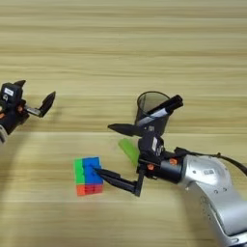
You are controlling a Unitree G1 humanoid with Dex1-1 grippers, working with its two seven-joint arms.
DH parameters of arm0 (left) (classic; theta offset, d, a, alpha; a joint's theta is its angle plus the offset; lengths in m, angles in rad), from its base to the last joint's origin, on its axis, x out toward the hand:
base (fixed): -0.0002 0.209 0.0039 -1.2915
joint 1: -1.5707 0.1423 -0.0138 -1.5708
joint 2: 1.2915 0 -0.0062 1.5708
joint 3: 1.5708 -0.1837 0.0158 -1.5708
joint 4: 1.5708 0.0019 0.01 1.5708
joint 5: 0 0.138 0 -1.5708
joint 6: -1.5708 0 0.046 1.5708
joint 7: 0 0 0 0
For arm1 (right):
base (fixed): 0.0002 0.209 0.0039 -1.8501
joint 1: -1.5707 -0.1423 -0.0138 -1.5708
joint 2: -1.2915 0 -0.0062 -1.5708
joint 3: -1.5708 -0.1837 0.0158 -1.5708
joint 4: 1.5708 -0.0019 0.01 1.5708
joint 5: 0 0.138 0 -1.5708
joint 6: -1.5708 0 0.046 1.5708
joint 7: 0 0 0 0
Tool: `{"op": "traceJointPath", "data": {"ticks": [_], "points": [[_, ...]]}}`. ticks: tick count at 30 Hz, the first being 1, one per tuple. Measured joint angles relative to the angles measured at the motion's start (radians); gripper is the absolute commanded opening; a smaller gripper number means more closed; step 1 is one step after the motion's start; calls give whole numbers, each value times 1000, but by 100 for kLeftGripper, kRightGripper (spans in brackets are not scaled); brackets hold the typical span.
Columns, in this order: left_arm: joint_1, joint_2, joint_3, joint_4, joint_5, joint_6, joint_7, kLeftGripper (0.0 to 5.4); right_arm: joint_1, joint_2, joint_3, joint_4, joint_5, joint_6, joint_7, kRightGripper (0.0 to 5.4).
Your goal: Move the objects on the table
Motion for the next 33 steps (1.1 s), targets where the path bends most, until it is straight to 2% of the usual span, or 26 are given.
{"op": "traceJointPath", "data": {"ticks": [4, 6, 8, 13, 16, 24, 33], "points": [[-1, -2, 0, -2, 0, 0, 1, 540, -95, -36, 46, 63, -7, 2, 122, 535], [0, -2, -1, -5, 0, 0, 1, 540, -123, -41, 59, 80, -14, 1, 145, 535], [1, -3, -1, -14, 1, 1, 4, 540, -157, -51, 91, 107, -41, -3, 196, 535], [3, -6, -3, -24, 1, 2, 9, 540, -166, -59, 115, 140, -72, -21, 221, 535], [4, -8, -5, -24, 1, 2, 10, 540, -172, -55, 142, 173, -122, -56, 218, 535], [4, -23, -10, -24, 2, 2, 11, 540, -182, 1, 199, 259, -221, -123, 162, 535], [4, -25, -10, -24, 2, 2, 11, 540, -193, 30, 229, 309, -266, -154, 139, 535]]}}
